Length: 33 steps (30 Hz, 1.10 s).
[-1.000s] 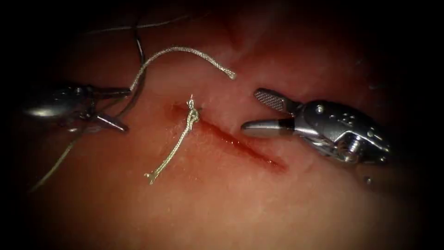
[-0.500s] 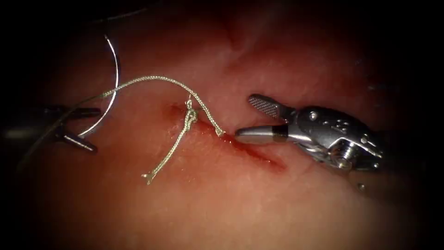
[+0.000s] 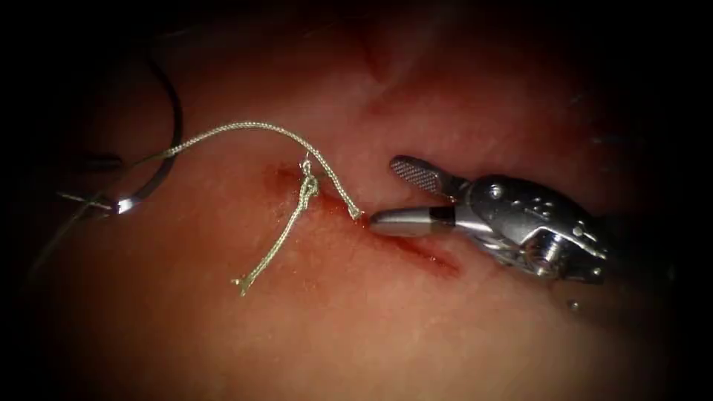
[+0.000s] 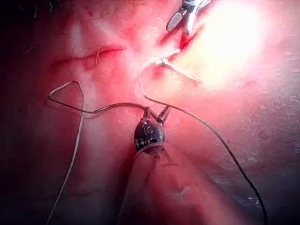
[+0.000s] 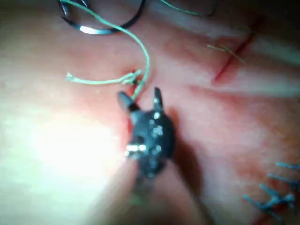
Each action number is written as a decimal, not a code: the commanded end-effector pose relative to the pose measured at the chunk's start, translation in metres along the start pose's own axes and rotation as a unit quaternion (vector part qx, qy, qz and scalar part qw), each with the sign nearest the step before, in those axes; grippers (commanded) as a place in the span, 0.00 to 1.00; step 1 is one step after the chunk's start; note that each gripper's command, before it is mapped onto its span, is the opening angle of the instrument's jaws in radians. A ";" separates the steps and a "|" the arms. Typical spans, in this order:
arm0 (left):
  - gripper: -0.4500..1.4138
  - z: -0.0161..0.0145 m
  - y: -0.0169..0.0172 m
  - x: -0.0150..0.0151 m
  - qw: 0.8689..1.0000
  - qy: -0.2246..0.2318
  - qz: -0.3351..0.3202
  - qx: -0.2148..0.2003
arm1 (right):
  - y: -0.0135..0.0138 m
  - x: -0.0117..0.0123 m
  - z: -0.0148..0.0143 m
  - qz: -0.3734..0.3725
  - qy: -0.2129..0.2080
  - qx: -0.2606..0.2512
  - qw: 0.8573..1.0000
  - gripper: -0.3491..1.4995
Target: Wound Closure
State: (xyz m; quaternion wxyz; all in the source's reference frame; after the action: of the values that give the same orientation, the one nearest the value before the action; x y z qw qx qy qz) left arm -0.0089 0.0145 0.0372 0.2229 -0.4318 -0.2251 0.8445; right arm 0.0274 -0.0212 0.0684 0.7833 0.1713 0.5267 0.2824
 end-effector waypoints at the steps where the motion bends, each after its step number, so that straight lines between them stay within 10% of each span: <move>1: 0.40 0.0011 0.0003 -0.0001 1.000 0.000 0.001 -0.008 | 0.0000 -0.0002 0.0009 -0.001 0.001 0.002 1.000 0.94; 15: 0.29 0.0036 0.0027 -0.0005 0.999 -0.013 0.011 -0.035 | -0.0003 -0.0001 0.0010 -0.001 -0.001 0.007 1.000 0.94; 33: 0.53 0.0121 0.0056 0.0010 0.996 0.005 -0.090 -0.016 | -0.0005 -0.0003 0.0011 -0.002 -0.001 0.013 1.000 0.93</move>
State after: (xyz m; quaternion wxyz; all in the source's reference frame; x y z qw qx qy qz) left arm -0.0201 0.0084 0.0391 0.2941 -0.4158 -0.2734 0.8160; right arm 0.0277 -0.0217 0.0682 0.7829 0.1811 0.5287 0.2735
